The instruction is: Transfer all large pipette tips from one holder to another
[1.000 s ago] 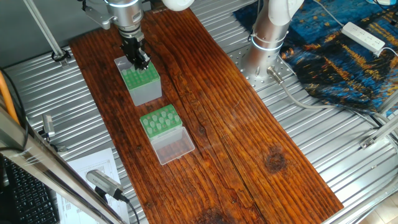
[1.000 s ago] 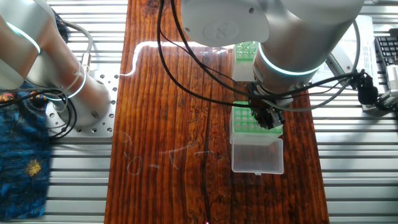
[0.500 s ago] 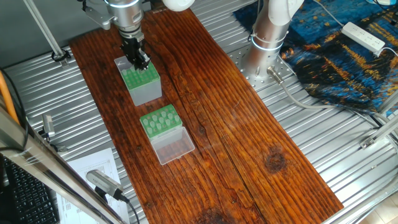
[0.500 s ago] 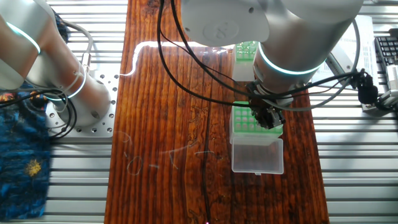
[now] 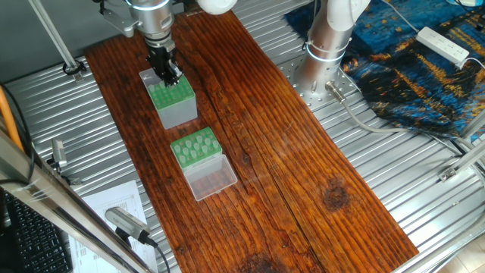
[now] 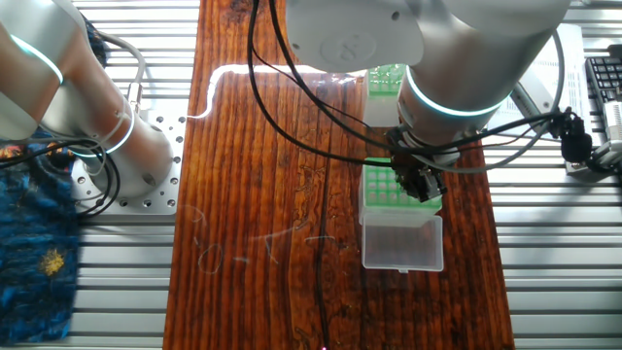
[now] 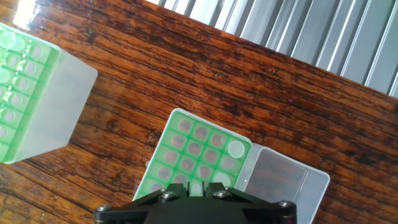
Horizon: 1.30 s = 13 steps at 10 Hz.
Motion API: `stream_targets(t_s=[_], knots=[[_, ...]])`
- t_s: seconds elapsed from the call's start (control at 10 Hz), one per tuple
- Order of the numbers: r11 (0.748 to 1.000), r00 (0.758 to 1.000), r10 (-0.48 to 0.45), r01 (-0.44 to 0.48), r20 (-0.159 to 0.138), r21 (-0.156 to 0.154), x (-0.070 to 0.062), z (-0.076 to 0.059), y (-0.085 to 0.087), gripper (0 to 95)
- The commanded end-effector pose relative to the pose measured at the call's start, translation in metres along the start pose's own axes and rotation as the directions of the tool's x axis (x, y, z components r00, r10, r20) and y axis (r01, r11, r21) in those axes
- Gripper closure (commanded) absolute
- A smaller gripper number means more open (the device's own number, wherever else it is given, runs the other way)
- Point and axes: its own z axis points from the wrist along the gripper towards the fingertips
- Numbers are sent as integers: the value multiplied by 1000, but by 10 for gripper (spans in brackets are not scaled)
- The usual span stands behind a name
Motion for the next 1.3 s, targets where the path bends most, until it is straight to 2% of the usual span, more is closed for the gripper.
stream_targets(t_s=[0.1, 0.4, 0.9, 1.2, 1.3], knots=[[1000, 1000, -1, 1, -12, -5, -2, -4, 0, 950], [1000, 1000, -7, 7, -28, -7, -7, -17, -1, 950], [1000, 999, -29, 29, -32, -6, -9, -58, 9, 950], [999, 999, -35, 35, -32, -6, -10, -73, 12, 950], [999, 998, -49, 49, -29, -5, -12, -82, 12, 950]])
